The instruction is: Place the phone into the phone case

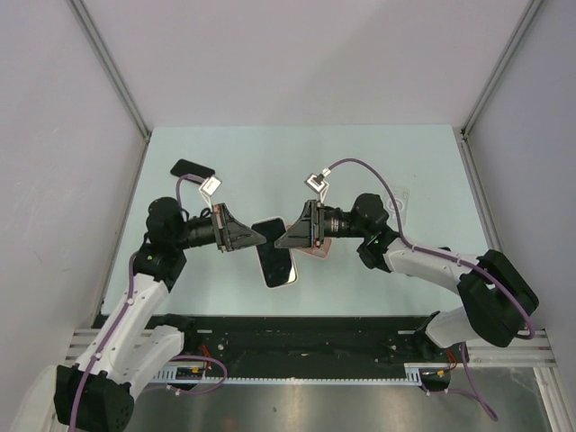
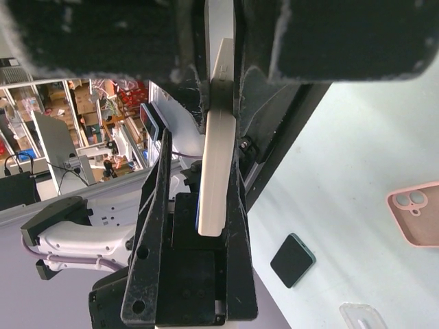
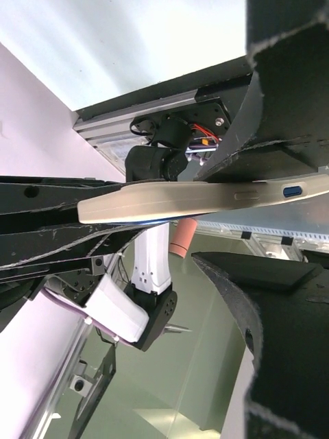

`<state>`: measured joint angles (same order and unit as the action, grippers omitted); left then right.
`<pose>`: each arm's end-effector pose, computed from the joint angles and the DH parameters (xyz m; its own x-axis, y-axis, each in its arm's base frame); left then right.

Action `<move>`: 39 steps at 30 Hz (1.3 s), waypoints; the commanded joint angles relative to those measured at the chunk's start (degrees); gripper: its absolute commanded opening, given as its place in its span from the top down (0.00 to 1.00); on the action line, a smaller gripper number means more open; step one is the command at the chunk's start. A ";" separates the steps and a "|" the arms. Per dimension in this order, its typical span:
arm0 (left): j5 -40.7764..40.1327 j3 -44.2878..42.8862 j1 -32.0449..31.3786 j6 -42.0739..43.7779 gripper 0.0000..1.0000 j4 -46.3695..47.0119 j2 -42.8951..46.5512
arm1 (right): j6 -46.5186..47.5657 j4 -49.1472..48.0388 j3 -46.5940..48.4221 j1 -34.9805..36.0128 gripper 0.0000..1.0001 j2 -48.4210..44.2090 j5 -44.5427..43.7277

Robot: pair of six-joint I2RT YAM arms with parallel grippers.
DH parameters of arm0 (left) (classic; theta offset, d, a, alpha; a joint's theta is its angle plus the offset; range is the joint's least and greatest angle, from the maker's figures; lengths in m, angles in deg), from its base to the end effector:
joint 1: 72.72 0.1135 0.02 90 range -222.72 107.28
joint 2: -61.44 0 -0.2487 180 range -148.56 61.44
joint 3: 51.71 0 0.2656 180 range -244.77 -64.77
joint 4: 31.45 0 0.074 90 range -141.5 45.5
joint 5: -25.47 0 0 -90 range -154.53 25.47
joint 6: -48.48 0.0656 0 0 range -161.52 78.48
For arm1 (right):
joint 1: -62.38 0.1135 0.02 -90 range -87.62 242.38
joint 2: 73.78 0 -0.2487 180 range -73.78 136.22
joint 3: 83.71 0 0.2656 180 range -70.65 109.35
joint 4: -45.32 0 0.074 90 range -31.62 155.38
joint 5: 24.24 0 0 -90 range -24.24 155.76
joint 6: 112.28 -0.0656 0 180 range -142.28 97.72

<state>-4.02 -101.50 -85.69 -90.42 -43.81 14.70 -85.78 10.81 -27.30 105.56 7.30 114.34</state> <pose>0.2013 -0.1049 0.2916 -0.8177 -0.1923 -0.5426 0.5041 0.2160 -0.8362 0.2132 0.2675 0.2684 -0.8317 0.0314 -0.5543 -0.5539 -0.1150 0.8246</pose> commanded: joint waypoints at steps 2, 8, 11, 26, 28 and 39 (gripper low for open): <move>4.52 -0.01 -0.12 2.06 1.00 1.42 -0.10 | -1.80 -6.31 4.63 -1.34 0.53 -0.05 0.90; 3.74 -0.18 -0.39 4.87 1.00 -4.11 -3.00 | 4.87 0.72 7.97 -1.34 0.55 0.22 -1.02; 2.78 0.08 -0.30 5.40 1.00 -5.69 -3.18 | 8.65 4.76 9.03 -1.34 0.82 -0.31 -2.51; -3.38 -2.65 -0.12 5.23 0.58 -6.07 -0.63 | 15.78 17.51 9.73 0.41 1.00 -3.21 -0.15; -2.77 -1.68 -0.12 3.82 0.59 -4.48 -0.98 | 15.69 17.86 9.73 0.42 1.00 -3.30 -0.15; -6.44 -2.45 -0.03 8.27 1.00 -8.58 -1.25 | 15.78 19.35 9.64 0.68 0.77 -3.73 -1.90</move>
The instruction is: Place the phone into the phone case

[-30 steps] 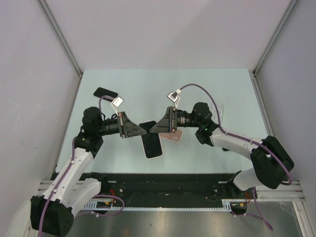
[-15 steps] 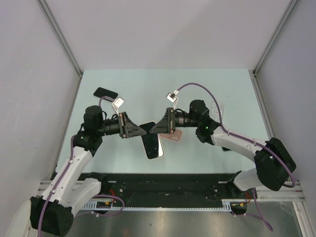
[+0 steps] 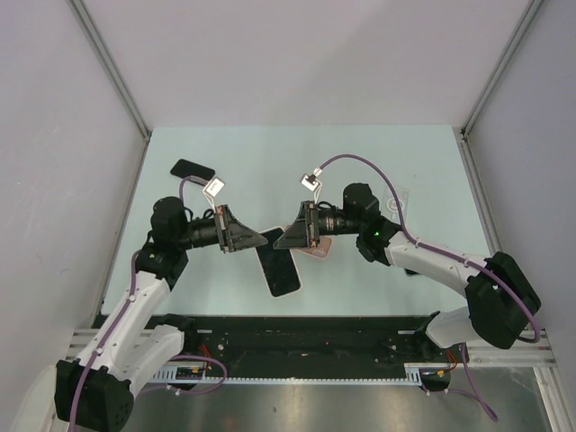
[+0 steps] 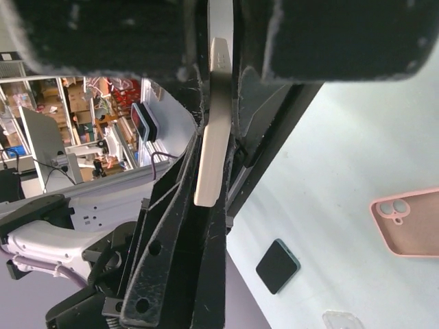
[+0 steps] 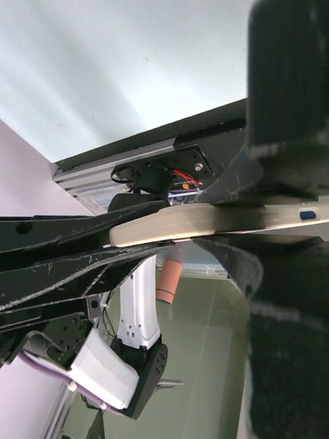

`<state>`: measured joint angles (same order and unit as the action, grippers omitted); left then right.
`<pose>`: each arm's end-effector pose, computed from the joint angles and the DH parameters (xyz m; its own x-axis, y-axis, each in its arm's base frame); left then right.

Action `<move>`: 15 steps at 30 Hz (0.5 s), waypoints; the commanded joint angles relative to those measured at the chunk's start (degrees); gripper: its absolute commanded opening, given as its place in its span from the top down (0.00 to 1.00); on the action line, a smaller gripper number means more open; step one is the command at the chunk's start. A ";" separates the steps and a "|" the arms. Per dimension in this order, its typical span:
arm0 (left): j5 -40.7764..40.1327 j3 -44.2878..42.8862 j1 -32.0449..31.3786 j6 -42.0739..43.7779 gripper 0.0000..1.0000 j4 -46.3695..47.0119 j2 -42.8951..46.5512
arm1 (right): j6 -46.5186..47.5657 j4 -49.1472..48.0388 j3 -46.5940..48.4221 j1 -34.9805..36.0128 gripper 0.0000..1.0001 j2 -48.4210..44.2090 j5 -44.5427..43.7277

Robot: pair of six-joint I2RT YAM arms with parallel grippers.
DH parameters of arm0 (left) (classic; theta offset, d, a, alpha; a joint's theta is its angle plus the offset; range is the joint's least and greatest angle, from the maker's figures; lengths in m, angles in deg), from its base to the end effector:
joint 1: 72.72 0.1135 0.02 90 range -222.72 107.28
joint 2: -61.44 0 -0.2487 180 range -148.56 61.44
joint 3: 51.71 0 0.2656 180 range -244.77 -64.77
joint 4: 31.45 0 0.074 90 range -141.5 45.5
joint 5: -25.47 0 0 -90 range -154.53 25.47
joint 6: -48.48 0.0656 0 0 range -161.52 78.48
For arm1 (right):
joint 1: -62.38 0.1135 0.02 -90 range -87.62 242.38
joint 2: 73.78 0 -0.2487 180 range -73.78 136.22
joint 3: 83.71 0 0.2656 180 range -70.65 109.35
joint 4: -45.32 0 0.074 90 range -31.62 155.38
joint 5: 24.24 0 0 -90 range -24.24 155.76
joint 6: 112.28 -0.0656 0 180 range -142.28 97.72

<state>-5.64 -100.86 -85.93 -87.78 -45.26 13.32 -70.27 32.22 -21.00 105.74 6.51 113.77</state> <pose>0.2060 -0.1060 0.2796 -0.8215 -0.1906 -0.5374 0.4881 0.2524 -0.8355 0.2201 0.2749 0.2692 -0.7796 -0.0525 -0.6241 -0.6258 0.0249 0.7796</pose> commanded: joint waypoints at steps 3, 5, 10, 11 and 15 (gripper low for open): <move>-5.10 -3.98 0.20 7.32 1.00 -10.06 0.22 | 1.32 -1.01 3.35 0.68 0.63 -3.30 -3.62; -4.32 -4.07 0.20 7.24 1.00 -10.14 0.13 | 1.32 -1.09 3.26 0.59 0.62 -3.21 -4.76; -3.43 -3.45 0.20 6.44 1.00 -9.87 -0.13 | 1.67 -1.09 3.35 0.68 0.83 -2.95 -7.84; -4.04 -3.72 0.20 7.14 1.00 -10.84 -0.39 | 1.84 -1.27 3.35 0.68 0.98 -2.77 -8.02; -6.42 -5.21 0.20 11.18 0.99 -15.23 -1.36 | 1.67 -1.01 3.35 0.68 1.00 -2.24 -8.19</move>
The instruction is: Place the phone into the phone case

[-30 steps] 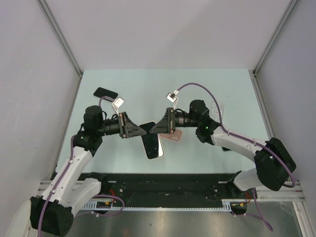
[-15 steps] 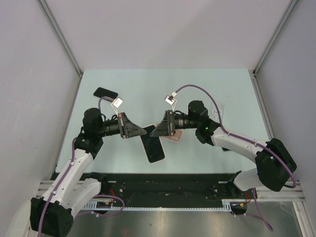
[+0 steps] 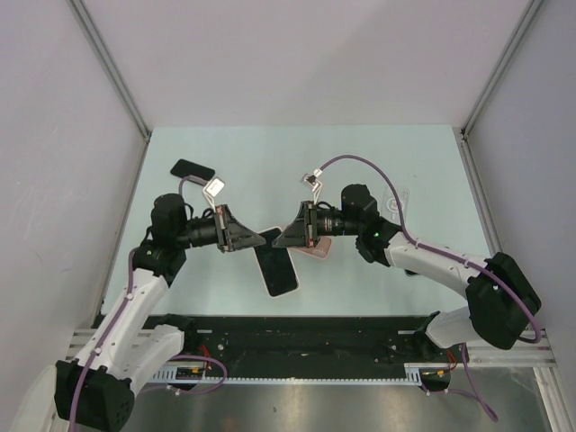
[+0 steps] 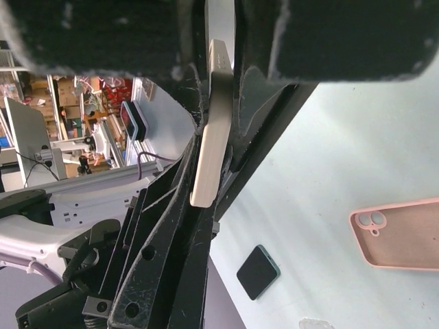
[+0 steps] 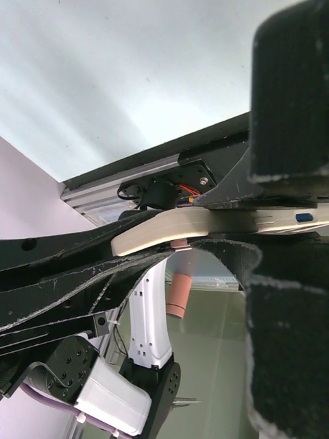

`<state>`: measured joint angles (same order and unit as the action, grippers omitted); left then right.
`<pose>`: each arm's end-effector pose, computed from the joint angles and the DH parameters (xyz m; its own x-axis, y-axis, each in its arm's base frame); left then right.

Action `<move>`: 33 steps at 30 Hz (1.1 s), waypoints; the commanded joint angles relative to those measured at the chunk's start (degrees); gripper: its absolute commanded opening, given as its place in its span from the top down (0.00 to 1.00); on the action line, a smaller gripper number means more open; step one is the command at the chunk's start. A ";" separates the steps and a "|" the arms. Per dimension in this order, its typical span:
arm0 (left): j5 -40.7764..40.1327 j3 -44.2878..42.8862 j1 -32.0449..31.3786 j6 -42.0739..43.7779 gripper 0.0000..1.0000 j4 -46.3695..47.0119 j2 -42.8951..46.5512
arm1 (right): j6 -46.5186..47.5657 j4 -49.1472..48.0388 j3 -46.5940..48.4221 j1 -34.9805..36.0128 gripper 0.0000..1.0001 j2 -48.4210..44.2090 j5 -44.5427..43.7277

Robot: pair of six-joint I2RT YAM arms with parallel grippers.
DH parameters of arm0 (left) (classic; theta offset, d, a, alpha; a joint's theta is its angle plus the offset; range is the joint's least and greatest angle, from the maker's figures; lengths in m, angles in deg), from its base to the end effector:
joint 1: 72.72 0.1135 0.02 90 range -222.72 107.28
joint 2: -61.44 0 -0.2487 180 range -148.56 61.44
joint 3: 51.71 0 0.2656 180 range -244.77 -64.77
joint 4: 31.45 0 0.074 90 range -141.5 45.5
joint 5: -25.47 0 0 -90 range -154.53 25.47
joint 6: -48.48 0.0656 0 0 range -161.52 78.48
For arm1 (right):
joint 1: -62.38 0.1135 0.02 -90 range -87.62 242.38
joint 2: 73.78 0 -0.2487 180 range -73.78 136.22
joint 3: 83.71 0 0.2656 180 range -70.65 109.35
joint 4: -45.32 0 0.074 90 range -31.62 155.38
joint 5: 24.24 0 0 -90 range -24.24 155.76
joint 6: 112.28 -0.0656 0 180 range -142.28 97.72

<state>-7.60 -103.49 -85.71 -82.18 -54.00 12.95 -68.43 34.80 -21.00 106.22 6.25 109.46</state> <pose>0.2059 -0.1039 0.2788 -0.8260 -0.1743 -0.5360 0.4684 0.3168 -0.8248 0.2218 0.2759 0.2650 -0.7771 -0.0234 -0.6289 -0.6281 0.0912 0.7728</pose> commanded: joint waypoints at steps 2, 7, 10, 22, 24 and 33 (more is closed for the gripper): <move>-7.51 -3.20 -0.01 6.73 0.75 -9.39 -0.99 | 0.01 -2.80 3.26 0.20 1.00 -1.55 -4.06; -17.88 -11.98 0.95 14.64 0.32 -23.76 -1.87 | 0.54 -1.13 3.26 0.72 1.00 -0.14 -5.82; -30.44 -18.22 1.22 18.51 0.17 -31.87 -2.66 | 0.54 0.02 3.26 1.52 1.00 2.14 -8.79; -63.16 -17.19 1.57 18.16 0.00 -35.42 7.09 | -5.43 -7.18 3.35 4.94 1.00 18.13 -23.22; -63.43 -15.08 1.48 18.25 0.00 -35.33 8.23 | -7.62 -10.08 3.35 5.38 1.00 22.26 -25.06; -63.95 -10.76 1.57 17.73 0.00 -33.31 13.16 | -9.57 -12.38 3.97 6.70 1.00 30.71 -31.99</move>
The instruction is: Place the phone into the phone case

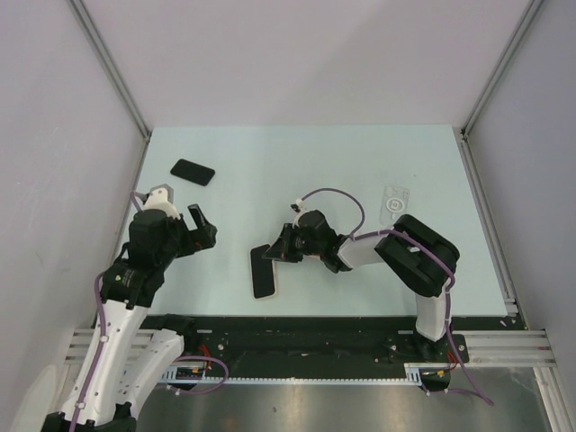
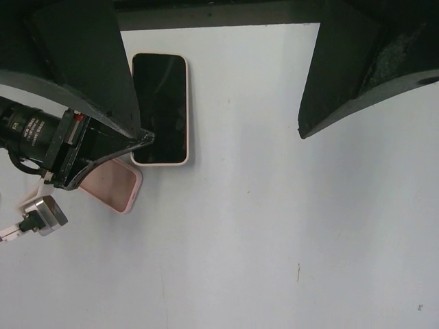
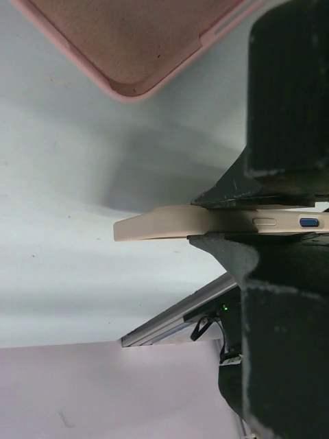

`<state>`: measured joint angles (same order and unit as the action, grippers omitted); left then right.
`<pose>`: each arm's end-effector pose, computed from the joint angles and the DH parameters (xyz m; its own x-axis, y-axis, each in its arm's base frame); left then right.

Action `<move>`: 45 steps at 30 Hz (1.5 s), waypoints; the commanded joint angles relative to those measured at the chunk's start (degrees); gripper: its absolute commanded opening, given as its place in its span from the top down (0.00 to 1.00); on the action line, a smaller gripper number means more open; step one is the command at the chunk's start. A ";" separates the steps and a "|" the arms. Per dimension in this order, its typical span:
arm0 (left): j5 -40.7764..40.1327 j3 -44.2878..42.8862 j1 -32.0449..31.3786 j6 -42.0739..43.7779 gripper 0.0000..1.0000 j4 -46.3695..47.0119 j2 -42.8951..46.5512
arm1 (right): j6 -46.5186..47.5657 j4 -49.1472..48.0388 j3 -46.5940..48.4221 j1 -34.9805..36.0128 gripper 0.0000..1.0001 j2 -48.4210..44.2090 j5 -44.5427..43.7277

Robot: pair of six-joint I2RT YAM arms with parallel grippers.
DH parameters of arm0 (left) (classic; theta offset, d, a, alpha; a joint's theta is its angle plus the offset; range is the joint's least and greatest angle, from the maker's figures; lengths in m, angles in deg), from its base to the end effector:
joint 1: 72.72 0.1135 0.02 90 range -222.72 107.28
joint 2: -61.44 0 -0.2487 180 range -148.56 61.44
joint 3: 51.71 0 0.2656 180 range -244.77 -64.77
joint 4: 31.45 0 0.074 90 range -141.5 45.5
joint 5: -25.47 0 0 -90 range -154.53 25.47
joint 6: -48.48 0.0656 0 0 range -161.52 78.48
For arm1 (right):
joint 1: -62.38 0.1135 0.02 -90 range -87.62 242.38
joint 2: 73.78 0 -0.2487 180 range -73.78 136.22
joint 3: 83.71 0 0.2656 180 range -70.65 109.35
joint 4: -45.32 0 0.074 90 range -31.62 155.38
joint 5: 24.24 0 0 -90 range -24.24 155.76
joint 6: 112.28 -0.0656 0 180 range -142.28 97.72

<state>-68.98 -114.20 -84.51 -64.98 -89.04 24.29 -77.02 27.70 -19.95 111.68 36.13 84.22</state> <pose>0.1770 -0.0317 0.3030 -0.5347 -0.2939 -0.7923 -0.0800 0.9510 -0.2987 0.2506 0.3231 0.0907 -0.9151 0.1238 -0.3837 -0.2656 0.5310 0.8047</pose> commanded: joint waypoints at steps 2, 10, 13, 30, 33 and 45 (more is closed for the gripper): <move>-2.23 -0.05 0.28 0.44 0.00 1.73 1.46 | -0.89 -3.35 2.92 1.59 0.93 0.75 -8.61; -1.70 0.04 0.37 0.17 0.00 1.47 0.85 | -1.25 5.70 2.83 2.21 0.66 -2.24 -13.80; -1.88 0.12 0.37 0.00 0.00 1.64 0.85 | -1.25 7.73 2.92 2.12 0.64 -2.94 -13.80; 1.37 0.21 0.37 -4.48 0.00 1.73 -4.60 | 4.46 20.92 2.92 3.35 0.62 -8.66 -14.94; 0.06 -0.66 1.15 -6.50 0.01 1.56 -8.63 | 5.78 22.59 2.92 3.79 0.64 -8.48 -15.65; 0.93 -4.89 10.56 -14.41 0.03 4.80 -23.05 | 7.01 21.18 2.92 5.90 0.84 -3.65 -13.09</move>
<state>-68.61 -115.79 -76.44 -75.54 -87.66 3.70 -71.34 48.05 -18.29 116.64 31.21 72.28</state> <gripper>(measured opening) 0.980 0.186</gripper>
